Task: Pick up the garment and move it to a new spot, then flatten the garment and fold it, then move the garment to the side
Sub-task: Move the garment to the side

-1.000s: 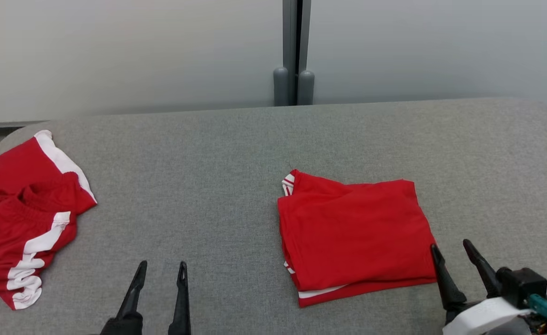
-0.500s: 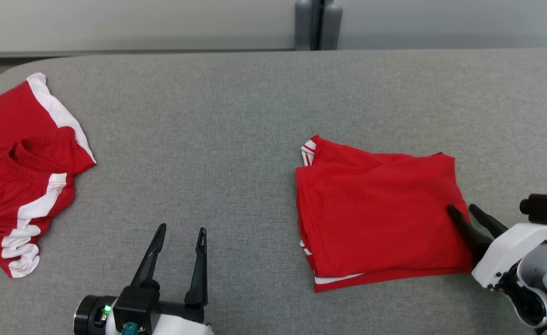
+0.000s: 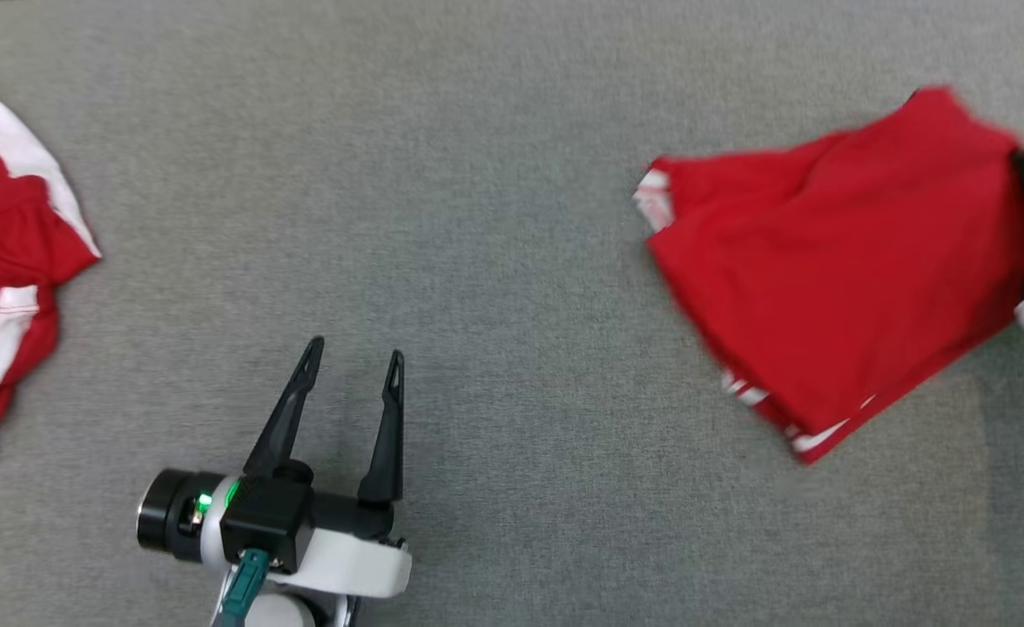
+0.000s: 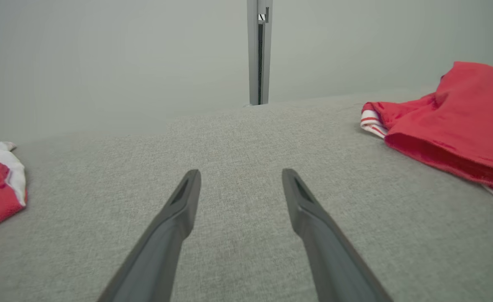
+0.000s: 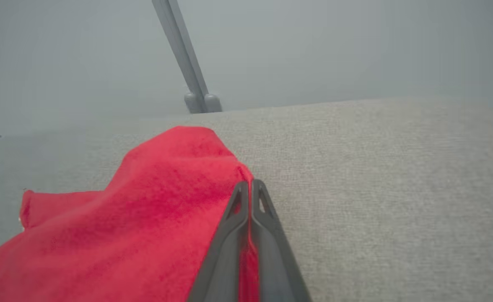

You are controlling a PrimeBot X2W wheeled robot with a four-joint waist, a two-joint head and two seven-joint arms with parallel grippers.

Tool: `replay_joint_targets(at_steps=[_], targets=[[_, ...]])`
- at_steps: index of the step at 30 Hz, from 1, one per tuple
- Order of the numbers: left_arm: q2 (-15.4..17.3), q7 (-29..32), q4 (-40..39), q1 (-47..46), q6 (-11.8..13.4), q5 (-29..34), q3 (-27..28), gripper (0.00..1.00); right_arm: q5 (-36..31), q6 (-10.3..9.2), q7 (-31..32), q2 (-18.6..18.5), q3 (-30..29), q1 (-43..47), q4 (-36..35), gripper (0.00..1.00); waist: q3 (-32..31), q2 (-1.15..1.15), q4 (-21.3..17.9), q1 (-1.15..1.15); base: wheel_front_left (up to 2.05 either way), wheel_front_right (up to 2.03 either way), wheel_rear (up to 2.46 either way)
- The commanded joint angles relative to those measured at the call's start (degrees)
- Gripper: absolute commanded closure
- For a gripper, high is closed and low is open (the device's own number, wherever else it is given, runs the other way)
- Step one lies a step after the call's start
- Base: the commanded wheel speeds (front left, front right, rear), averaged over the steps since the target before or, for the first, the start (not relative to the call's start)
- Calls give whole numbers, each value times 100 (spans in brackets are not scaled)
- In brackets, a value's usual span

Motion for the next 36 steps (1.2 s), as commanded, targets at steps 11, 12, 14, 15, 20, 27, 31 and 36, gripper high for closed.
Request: replay_joint_targets(at_steps=[11,12,14,15,20,27,31,36], targets=[[158,-1,-382,-723,-232,395,-111,0,-222,-6,-618,-832,-618,-1238,939,100,1188,0,-606,0,0,0,0],[174,-1,-410,-759,-226,414,-126,0,-218,-5,-683,-905,-699,-1287,1046,100,1240,0,-635,0,0,0,0],[202,0,-468,-802,-196,445,-155,0,-268,-6,-786,-1016,-826,-1391,1241,100,1336,0,-682,0,0,0,0],[224,1,-507,-817,-188,456,-170,0,-326,-6,-856,-1065,-901,-1451,1325,100,1381,0,-701,0,0,0,0],[359,10,-631,-904,-101,526,-239,0,-857,-6,-1125,-1201,-1268,-1838,1958,0,1592,0,-746,0,0,0,0],[371,13,-687,-944,25,424,-323,0,-2319,-5,-1170,-665,-1992,-1849,1557,0,1313,0,-601,0,0,0,0],[276,0,-692,-863,117,292,-346,0,-3112,-5,-1159,75,-2664,-942,343,0,835,0,-403,0,0,0,0],[169,0,-607,-600,210,21,-232,0,-3567,-7,-1155,1054,-2748,203,-910,0,156,0,-205,0,0,0,0]])
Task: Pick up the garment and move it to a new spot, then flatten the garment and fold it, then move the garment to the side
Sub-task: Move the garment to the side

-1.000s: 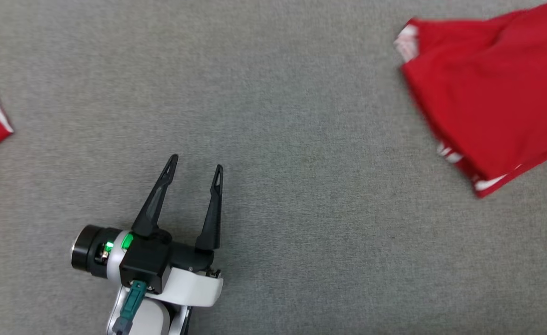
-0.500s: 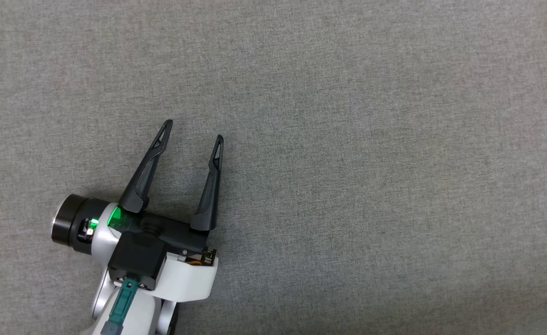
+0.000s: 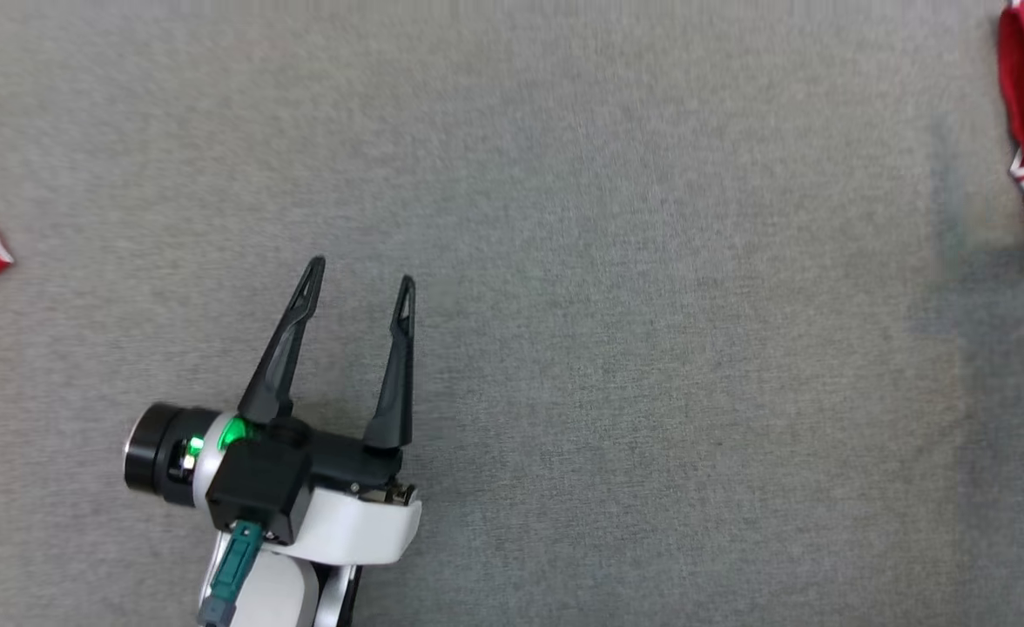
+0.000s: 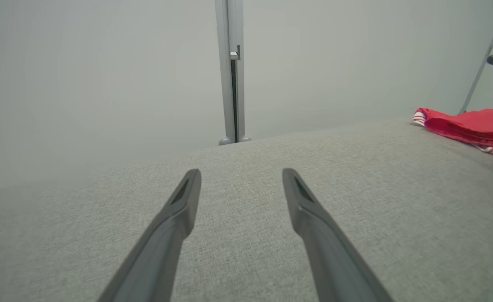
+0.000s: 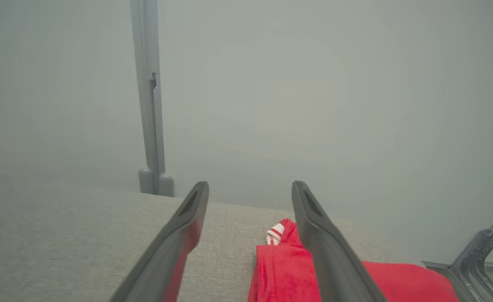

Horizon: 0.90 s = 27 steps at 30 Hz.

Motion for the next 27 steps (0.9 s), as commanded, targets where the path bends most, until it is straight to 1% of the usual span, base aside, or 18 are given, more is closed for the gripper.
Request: replay_joint_targets(at_steps=[1,2,3,4,9,13,16,19,21,24,27], targets=[[-15,-1,47,130,31,-109,87,0,-62,-11,-2,220,-38,343,-214,0,-597,0,252,0,0,0,0],[-39,0,80,179,27,-166,124,0,-100,-10,-2,333,14,535,-307,0,-724,0,292,0,0,0,0],[-39,0,80,179,27,-166,124,0,-100,-10,-2,333,14,535,-307,0,-724,0,292,0,0,0,0],[-58,0,118,241,20,-212,164,0,-153,-10,-3,468,34,717,-358,0,-886,0,340,0,0,0,0],[-101,0,230,597,149,-364,488,0,-431,-9,-3,1177,-24,1537,-695,0,-1536,0,477,0,0,0,0],[-131,0,280,940,83,-475,673,0,-707,-10,-4,1629,133,2279,-1016,0,-1936,0,548,0,0,0,0],[-141,0,216,1200,-29,-473,761,0,-946,-11,-3,1917,54,2831,-1208,0,-2211,0,560,0,0,0,0],[-138,0,272,1561,-59,-355,851,0,-1288,-11,-4,2132,-71,3354,-1441,0,-2498,0,525,0,0,0,0],[-141,0,317,1775,-23,-379,917,0,-1430,-11,-3,2265,-176,3660,-1608,0,-2660,0,488,0,0,0,0],[-143,0,414,2022,-111,-243,961,0,-1581,-11,-4,2379,-536,4047,-1882,0,-2821,0,450,0,0,0,0],[-142,0,483,2155,-219,-98,962,0,-1657,-7,-3,2450,-710,4323,-2044,0,-2903,0,418,0,0,0,0]])
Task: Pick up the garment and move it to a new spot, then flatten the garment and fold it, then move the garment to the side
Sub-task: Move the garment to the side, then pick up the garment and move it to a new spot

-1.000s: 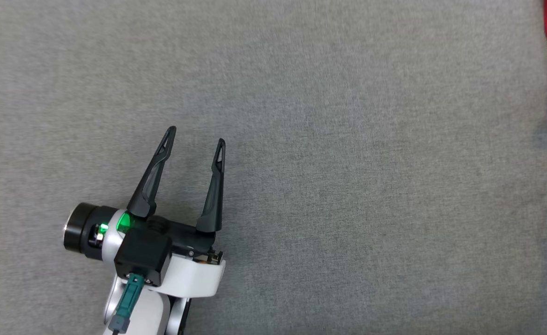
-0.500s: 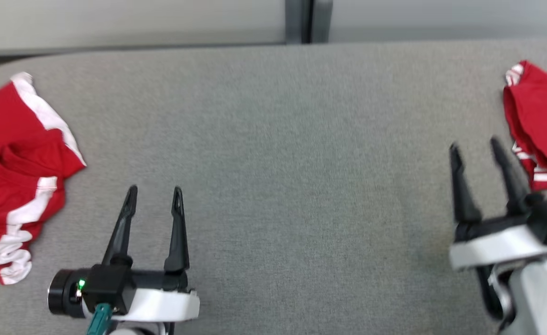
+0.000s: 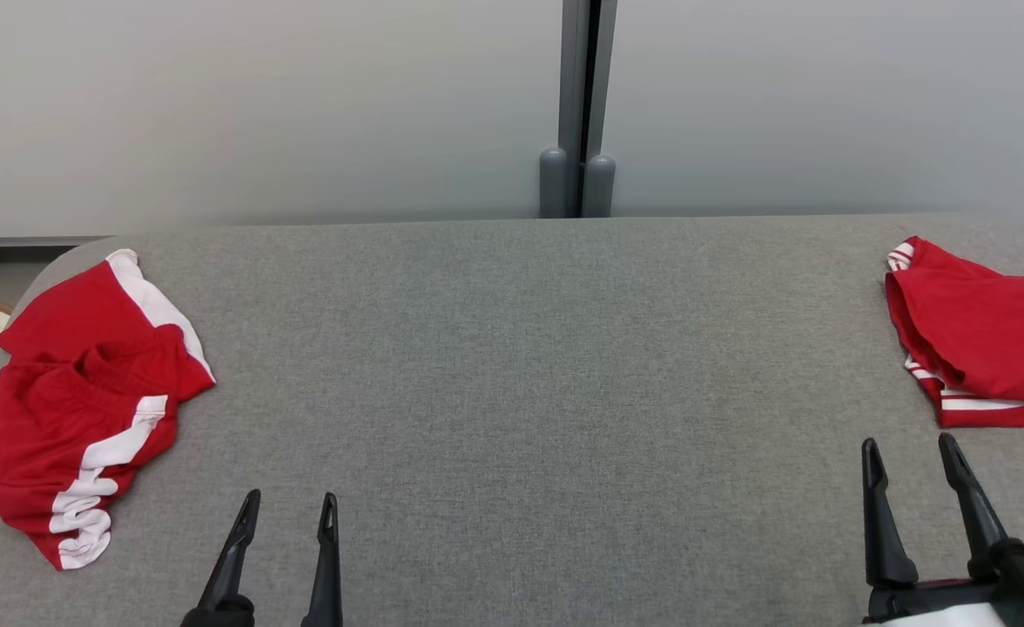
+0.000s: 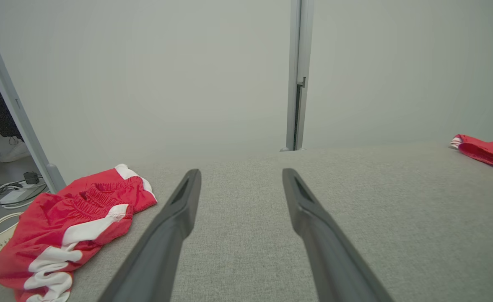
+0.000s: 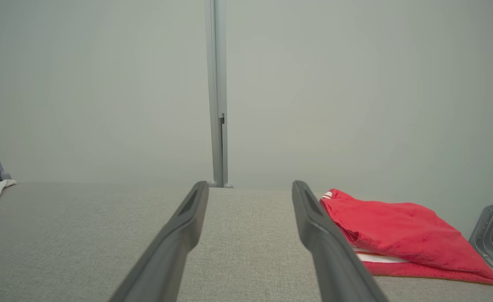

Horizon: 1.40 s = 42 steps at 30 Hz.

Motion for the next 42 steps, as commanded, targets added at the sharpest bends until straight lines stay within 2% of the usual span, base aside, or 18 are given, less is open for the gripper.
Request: replay_joint_targets(at_steps=[1,14,21,35,38,42], targets=[[14,0,5,47,-28,53,10,0,50,-3,-4,15,-12,93,-15,0,-55,0,-38,0,0,0,0],[14,0,136,114,-114,90,16,0,310,-3,-4,13,-46,259,-22,0,-141,0,-111,0,0,0,0],[13,0,151,3,-81,62,-39,0,320,-3,-5,14,50,259,-45,0,-112,0,198,0,0,0,0],[15,0,82,112,-91,221,-20,0,333,-3,-5,14,243,384,-98,0,-152,0,1967,0,0,0,0],[15,1,61,104,-70,177,-48,0,294,-3,-5,13,239,352,-116,0,-67,0,2231,0,0,0,0],[15,0,181,-230,-165,68,12,0,133,-3,-4,13,330,262,-132,0,156,0,2426,0,0,0,0]])
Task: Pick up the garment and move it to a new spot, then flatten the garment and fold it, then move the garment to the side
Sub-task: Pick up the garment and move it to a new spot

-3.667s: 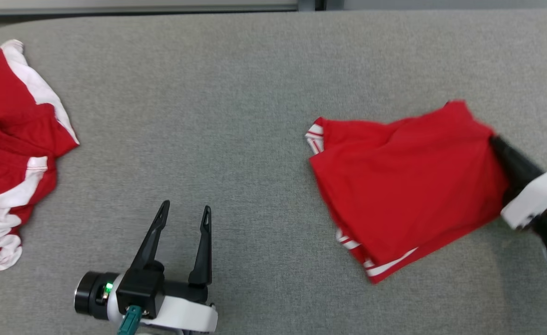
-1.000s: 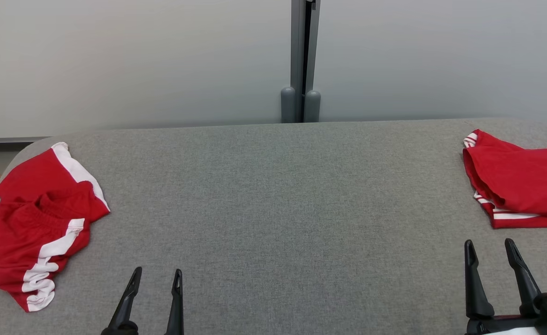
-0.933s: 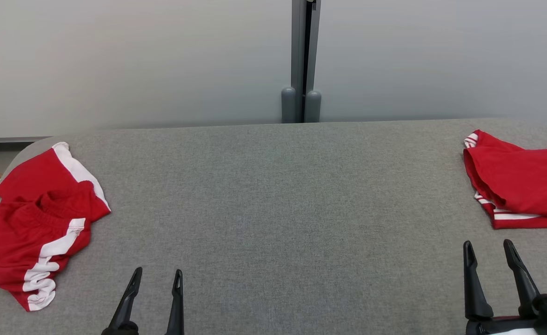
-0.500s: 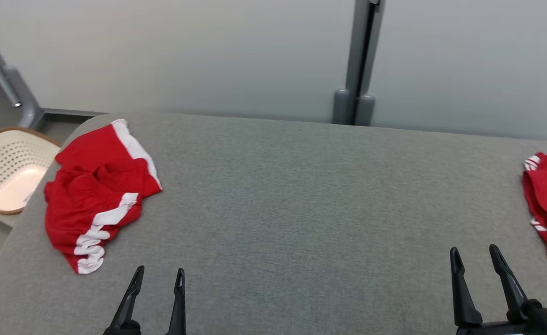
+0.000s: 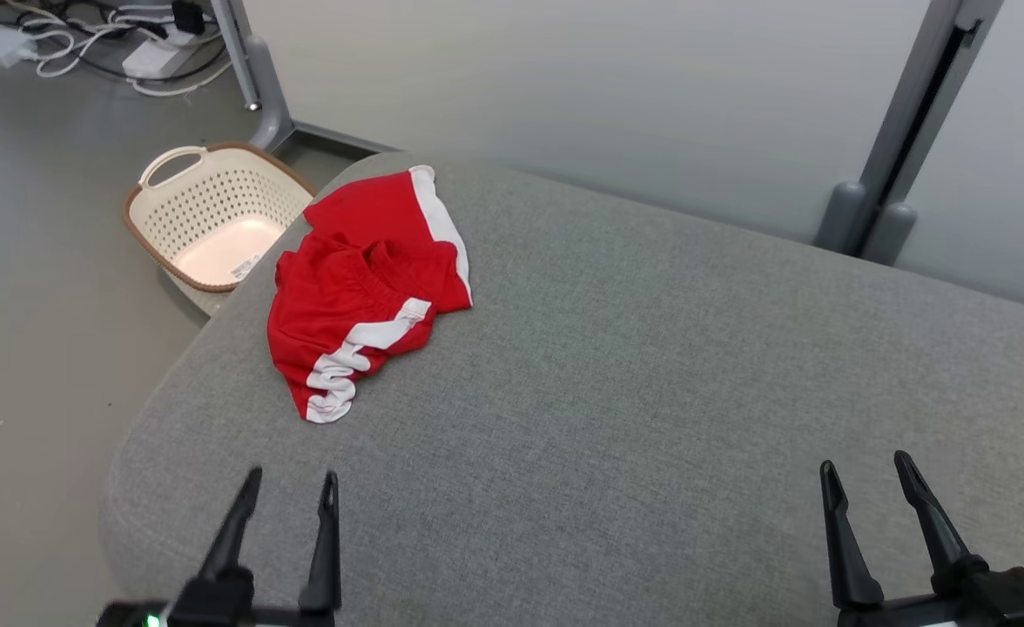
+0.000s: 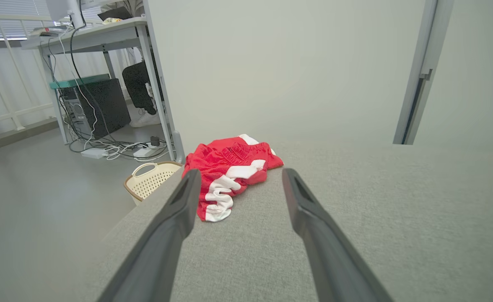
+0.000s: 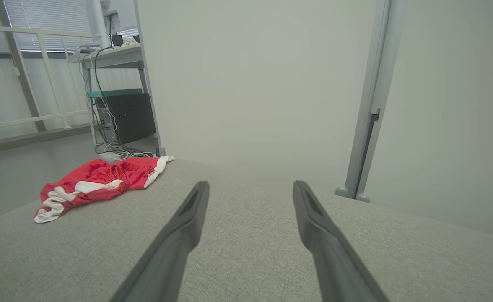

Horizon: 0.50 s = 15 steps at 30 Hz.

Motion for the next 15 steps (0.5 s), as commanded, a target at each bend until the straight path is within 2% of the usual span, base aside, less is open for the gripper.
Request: replay_joint_targets(at_steps=[1,2,6,10,15], targets=[[23,0,-2,-431,-61,7,77,0,-114,-3,-4,-9,18,-99,-30,0,280,0,179,0,0,0,0],[62,0,125,-851,-152,43,138,0,-301,-3,-3,-21,25,-190,-49,0,494,0,214,0,0,0,0],[93,0,689,-1927,-258,-17,303,0,-478,-3,-4,-221,47,-385,-124,0,989,0,131,0,0,0,0],[73,28,1784,-3080,-329,-353,505,0,-553,-4,-4,-518,50,-615,-259,0,1556,0,-86,0,0,0,0],[121,697,3197,-4805,-540,-829,657,0,-650,-4,-4,-928,-83,-931,-467,0,2344,0,-386,0,0,0,0]])
